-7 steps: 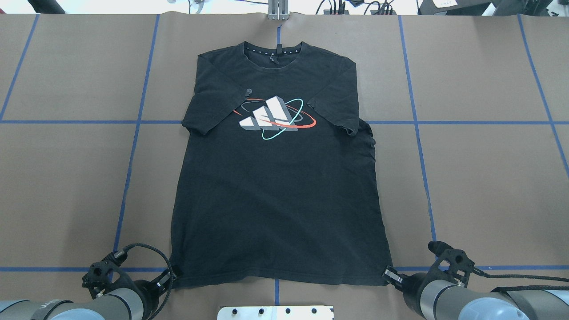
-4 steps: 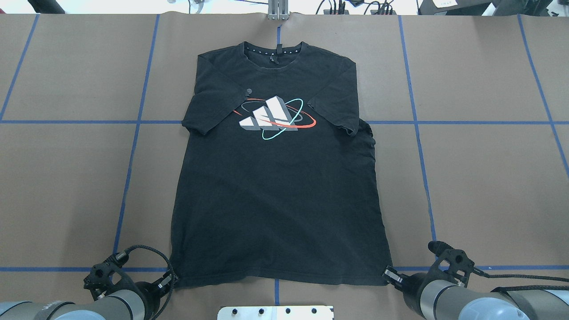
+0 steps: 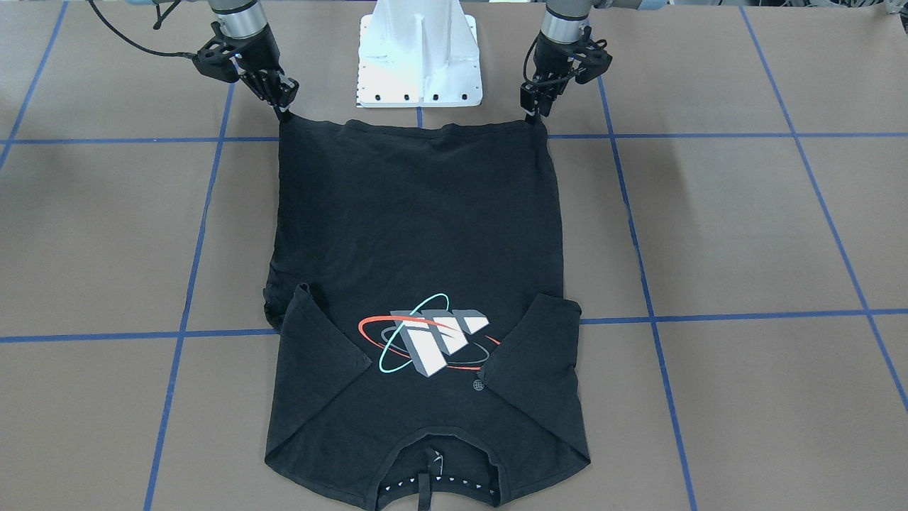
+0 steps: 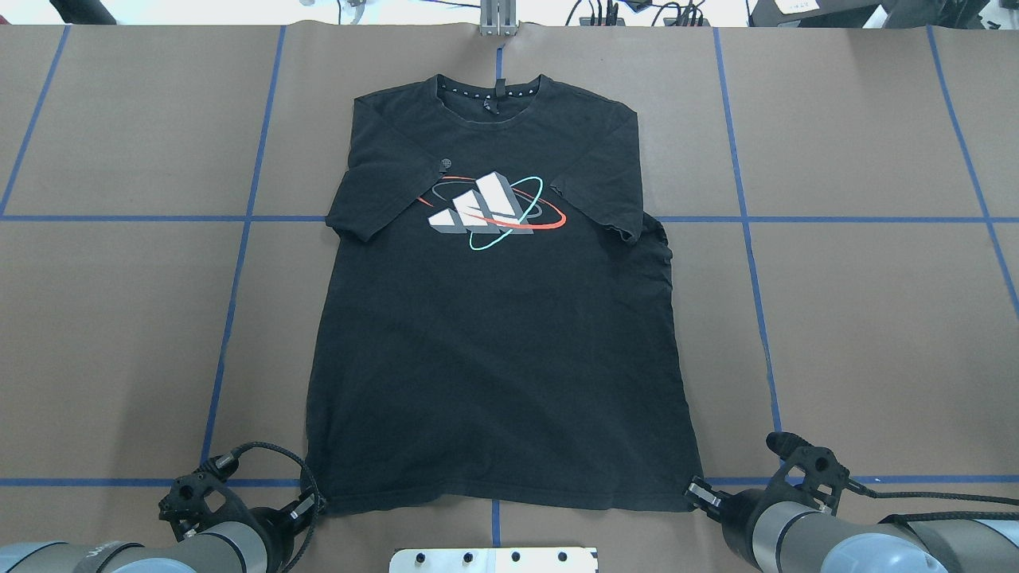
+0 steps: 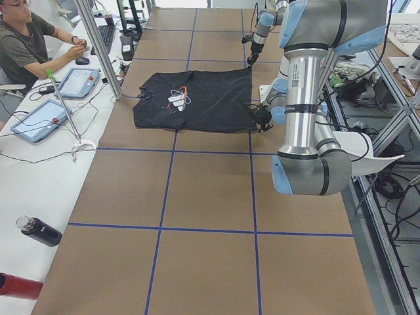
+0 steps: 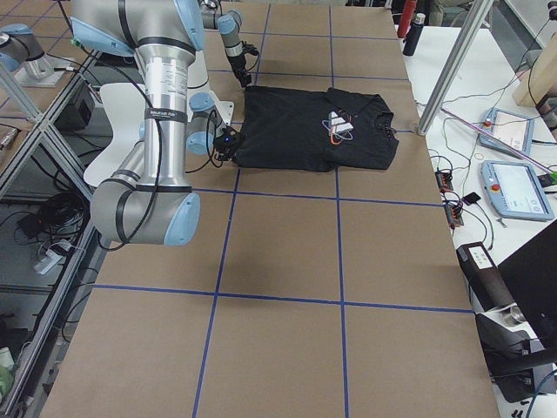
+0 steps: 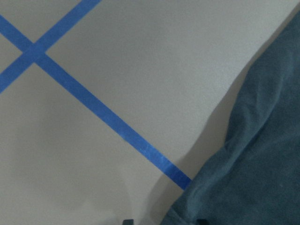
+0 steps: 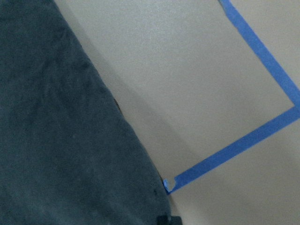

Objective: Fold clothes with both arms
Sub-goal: 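Grasp both hem corners with the left and right grippers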

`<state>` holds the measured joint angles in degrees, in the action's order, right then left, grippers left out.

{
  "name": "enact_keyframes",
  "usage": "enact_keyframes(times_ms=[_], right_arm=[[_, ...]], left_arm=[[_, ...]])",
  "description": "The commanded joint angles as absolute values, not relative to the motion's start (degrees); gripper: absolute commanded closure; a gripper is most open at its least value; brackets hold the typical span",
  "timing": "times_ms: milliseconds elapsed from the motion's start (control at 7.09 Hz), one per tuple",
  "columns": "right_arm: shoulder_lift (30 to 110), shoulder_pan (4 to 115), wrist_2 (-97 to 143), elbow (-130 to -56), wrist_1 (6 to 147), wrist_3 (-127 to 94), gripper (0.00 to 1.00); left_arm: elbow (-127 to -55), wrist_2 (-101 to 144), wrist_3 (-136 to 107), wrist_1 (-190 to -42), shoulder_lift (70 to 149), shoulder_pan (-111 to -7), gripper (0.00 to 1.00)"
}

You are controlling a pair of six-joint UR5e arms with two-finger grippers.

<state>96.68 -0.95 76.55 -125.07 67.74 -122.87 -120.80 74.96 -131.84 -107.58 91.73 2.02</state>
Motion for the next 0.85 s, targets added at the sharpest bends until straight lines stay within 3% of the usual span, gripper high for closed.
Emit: enact_keyframes(times_ms=[0,141,705], right_arm=[[96.7,-1.0,76.6,-125.1,67.8,-122.9,1.0],[96.7,-1.0,76.6,-125.1,67.8,-122.9,1.0],[96.9,-0.9,76.6,-125.6,67.7,-122.9,1.0]], left_arm=[[-120.8,75.0,-131.8,-107.6,91.8,2.0,0.8],[-120.8,74.9,-131.8,-107.6,91.7,2.0,1.0],[-126.9,75.1,-130.9,-106.9,90.2,1.7,1.0]])
